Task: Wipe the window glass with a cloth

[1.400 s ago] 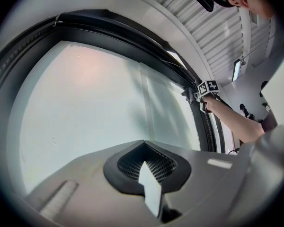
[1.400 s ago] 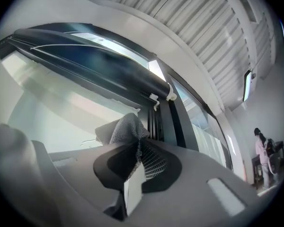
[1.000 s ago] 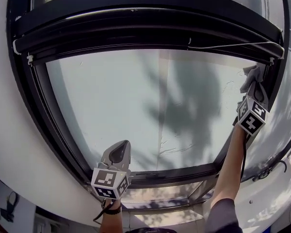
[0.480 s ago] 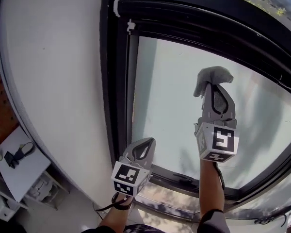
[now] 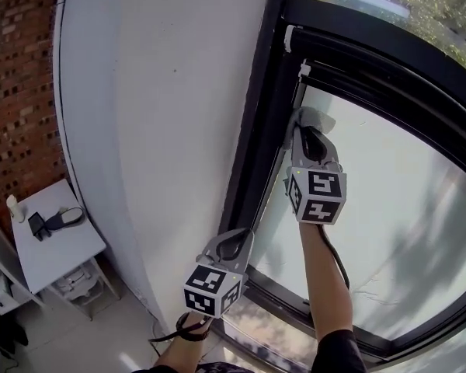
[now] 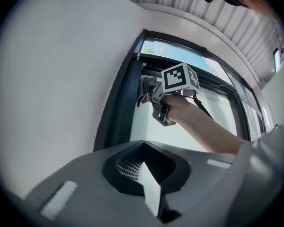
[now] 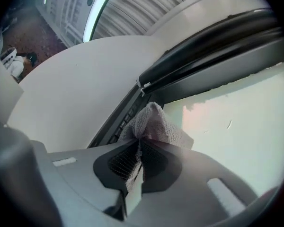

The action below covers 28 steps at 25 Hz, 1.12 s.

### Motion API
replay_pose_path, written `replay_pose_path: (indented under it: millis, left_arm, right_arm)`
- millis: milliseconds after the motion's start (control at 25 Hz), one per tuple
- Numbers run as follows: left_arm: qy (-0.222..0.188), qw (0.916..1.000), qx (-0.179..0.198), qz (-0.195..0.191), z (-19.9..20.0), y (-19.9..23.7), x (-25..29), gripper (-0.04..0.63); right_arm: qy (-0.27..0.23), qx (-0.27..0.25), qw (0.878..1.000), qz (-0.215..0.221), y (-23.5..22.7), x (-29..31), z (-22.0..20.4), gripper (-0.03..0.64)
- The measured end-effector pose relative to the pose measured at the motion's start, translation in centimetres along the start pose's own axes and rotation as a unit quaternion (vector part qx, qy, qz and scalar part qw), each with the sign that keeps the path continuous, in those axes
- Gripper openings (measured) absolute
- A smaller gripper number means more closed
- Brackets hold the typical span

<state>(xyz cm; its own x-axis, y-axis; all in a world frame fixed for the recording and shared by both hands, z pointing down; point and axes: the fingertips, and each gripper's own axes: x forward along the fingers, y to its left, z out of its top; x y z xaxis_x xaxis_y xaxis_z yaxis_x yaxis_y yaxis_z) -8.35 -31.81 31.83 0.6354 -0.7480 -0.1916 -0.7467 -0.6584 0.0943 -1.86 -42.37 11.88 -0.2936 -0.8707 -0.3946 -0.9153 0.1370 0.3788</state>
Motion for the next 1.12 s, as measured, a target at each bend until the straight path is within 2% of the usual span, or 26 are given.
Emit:
replay_pose_path:
  millis: [120,240,360,520,680,840,960,1120]
  left_arm:
    - [0.003,0.9998,0.006,0.02,0.0,0.6,-0.2,0.006]
    - [0.002,0.9999,0.0,0.012,-0.2,0.2,0.2,0.006]
    - [-0.002,0.9999,-0.013,-0.008,-0.6,-0.9,1.1,0.006]
    - [0.001,0.9972,-0.054,-0.053,-1.3,-3.4,2.7,0.006]
    - [0.012,0.9949,-0.058,-0.082,-2.2,-5.8,4.0,0.006]
    - [0.019,0.9895,-0.086,-0.115,-2.8,-8.2,5.1,0.006]
    - [0.031,0.9894,-0.071,-0.123,-3.2,-9.8,5.7,0.006]
    - [0.054,0.9814,-0.061,-0.174,-4.1,-12.8,6.3,0.006]
  right_arm:
    - [0.012,0.0,1.0,-0.006,-0.4,0.5,-1.0,0.015]
    - [0.017,-0.001,1.0,-0.026,-2.1,-0.4,-1.5,0.015]
    - [0.013,-0.017,0.999,-0.045,-3.7,-2.1,-0.8,0.015]
    - [0.008,-0.04,0.996,-0.075,-6.7,-4.8,0.0,0.015]
    - [0.006,-0.052,0.993,-0.103,-9.7,-7.5,0.4,0.015]
    - [0.005,-0.054,0.991,-0.125,-12.4,-10.1,0.5,0.015]
    - [0.009,-0.049,0.988,-0.148,-14.8,-12.6,0.4,0.015]
    - [0.02,-0.056,0.976,-0.209,-18.3,-17.7,0.4,0.015]
